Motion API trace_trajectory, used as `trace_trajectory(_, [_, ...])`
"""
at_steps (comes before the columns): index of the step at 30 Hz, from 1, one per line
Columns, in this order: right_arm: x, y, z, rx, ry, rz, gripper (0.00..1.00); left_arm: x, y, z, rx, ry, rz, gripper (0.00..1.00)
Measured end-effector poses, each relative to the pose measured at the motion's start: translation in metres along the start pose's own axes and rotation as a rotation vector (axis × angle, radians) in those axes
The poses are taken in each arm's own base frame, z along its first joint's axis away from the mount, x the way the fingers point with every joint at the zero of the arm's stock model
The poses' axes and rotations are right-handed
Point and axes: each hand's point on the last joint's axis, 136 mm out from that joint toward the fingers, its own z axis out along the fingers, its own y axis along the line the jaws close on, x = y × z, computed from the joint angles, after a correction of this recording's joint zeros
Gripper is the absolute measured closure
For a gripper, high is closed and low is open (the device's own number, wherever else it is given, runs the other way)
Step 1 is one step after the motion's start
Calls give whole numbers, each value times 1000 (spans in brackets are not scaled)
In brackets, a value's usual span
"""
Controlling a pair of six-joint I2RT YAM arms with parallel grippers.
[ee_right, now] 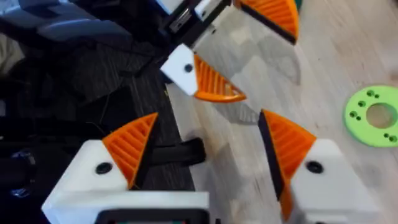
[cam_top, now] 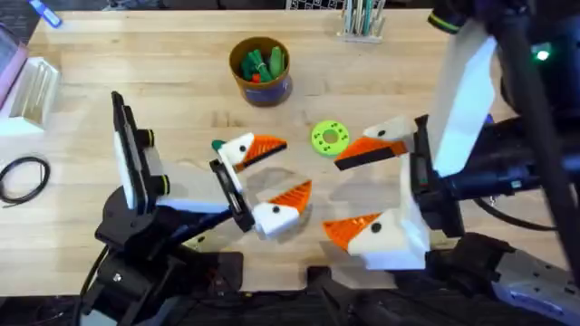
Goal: Pick up the gripper from the table and insert it into the empty holder that is missing its gripper. Then pick up a screw, insert it into the mounting hole, and use the screwdriver to tighten it. Finally, clean up the table by picking up the vegetable and placing it into the bucket.
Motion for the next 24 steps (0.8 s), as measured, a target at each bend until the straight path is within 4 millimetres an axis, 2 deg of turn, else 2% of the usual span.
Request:
trace_trajectory(2, [0, 0, 1, -5, 3, -15, 40, 0, 0, 0, -1, 0, 2, 461])
trace_trajectory(8, [0, -3, 7, -12, 20, -25, 40, 0, 0, 0, 0, 0, 4, 962])
trace_trajectory(12, [-1, -9, 12, 0, 35, -17, 40, 0, 0, 0, 0, -1, 6, 996])
trace_trajectory(15, [1, -26, 14, 74, 51, 19, 40, 0, 0, 0, 0, -1, 7, 996])
trace_trajectory(17, [4, -48, 11, 163, 60, 78, 40, 0, 0, 0, 0, -1, 6, 996])
trace_trajectory(19, [10, -78, 3, 284, 73, 159, 40, 0, 0, 0, 0, -1, 6, 996])
trace_trajectory(24, [46, -172, -44, 672, 132, 408, 40, 0, 0, 0, 0, -1, 6, 997])
